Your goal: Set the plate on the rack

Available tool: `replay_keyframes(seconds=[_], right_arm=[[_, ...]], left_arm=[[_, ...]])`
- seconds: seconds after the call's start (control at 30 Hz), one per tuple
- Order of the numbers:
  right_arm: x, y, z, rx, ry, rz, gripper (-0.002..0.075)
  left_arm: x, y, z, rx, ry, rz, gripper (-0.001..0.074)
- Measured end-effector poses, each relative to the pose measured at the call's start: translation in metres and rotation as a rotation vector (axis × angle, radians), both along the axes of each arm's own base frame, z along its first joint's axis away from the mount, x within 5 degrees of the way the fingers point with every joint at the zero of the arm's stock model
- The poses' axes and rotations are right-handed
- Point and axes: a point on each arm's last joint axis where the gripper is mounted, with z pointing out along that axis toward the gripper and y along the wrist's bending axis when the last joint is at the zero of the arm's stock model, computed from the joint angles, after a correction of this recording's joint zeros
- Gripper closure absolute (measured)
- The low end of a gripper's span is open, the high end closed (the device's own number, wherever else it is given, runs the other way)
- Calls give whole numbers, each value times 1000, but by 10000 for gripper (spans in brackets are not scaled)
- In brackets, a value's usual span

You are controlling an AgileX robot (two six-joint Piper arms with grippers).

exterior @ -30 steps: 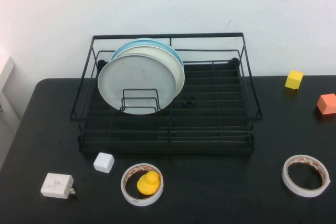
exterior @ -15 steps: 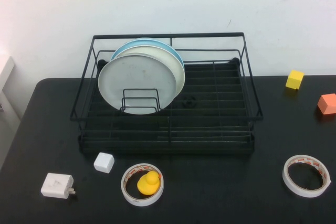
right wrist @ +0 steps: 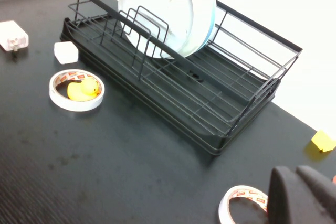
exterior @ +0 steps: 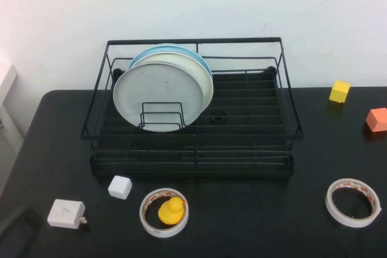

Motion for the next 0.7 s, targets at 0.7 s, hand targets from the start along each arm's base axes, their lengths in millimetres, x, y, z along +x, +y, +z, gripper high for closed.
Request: replay_keyframes(seconds=[0.7], right_arm=[[0, 0, 0, 2, 0, 1, 726]], left_arm=[[4, 24, -52, 153, 80, 281, 736]])
